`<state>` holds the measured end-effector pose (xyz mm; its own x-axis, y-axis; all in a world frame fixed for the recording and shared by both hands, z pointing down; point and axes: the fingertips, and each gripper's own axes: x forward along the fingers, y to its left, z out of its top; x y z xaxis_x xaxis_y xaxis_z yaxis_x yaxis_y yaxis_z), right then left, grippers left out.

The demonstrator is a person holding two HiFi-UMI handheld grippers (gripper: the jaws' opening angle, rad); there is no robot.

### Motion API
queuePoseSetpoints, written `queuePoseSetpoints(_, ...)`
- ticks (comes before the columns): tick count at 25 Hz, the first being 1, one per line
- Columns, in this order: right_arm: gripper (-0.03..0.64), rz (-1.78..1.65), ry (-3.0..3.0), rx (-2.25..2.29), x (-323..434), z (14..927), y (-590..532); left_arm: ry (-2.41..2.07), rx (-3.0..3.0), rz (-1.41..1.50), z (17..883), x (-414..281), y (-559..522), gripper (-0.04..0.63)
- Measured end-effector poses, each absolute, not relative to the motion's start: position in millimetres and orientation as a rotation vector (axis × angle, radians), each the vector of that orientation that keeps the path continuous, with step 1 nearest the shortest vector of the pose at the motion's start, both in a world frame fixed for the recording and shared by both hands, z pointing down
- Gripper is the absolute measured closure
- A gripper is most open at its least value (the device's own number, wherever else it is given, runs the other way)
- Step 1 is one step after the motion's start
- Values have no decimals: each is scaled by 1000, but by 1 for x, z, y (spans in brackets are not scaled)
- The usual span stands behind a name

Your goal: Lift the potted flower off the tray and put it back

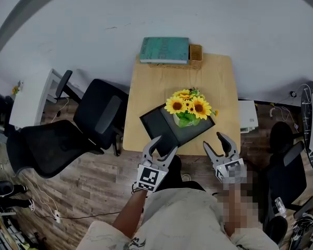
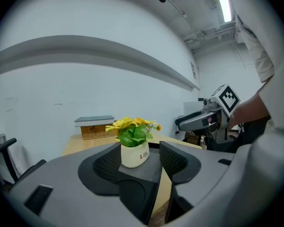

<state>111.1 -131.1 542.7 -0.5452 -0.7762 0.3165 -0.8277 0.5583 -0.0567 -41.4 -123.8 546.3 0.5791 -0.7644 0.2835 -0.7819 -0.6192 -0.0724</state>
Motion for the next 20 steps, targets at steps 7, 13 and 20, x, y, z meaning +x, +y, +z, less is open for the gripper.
queuePoseSetpoints(7, 359, 294, -2536, 1319, 106, 548, -130, -1329, 2730, 485, 556, -44, -119, 356)
queuePoseSetpoints(13, 359, 302, -2527, 1299, 101, 555, -136, -1315, 2720, 503, 560, -46, -124, 354)
queuePoseSetpoints(20, 357, 310, -2522, 1277, 94, 560, -147, -1277, 2723, 540, 567, -42, -137, 354)
